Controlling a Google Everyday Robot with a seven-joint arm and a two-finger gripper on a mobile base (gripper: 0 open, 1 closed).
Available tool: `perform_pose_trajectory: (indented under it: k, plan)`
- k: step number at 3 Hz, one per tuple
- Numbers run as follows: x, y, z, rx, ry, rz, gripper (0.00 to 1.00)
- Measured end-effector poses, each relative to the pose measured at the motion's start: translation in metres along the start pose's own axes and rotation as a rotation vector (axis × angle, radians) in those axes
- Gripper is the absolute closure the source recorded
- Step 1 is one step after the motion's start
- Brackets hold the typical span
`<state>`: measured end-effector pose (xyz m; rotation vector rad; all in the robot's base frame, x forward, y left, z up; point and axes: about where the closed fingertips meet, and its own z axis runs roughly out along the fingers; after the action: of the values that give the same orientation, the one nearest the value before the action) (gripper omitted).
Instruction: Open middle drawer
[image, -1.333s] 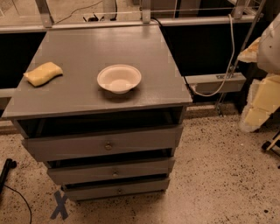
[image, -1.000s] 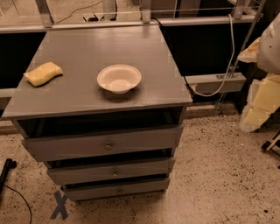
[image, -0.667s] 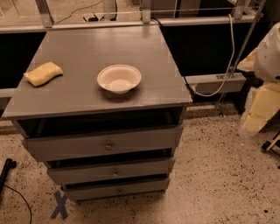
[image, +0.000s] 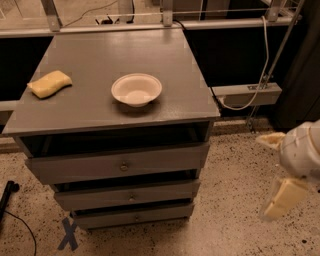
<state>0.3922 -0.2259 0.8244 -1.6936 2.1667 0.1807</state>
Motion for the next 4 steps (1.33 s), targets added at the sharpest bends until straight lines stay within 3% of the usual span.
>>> perform_pose_trajectory:
  k: [1, 2, 3, 4]
  plan:
    - [0.010, 0.035, 0.056, 0.003, -0.088, -0.029, 0.00]
    - [0.015, 0.036, 0.068, 0.039, -0.089, -0.040, 0.00]
    - [0.011, 0.035, 0.077, 0.025, -0.044, -0.053, 0.00]
    - [0.018, 0.050, 0.113, -0.011, -0.066, -0.044, 0.00]
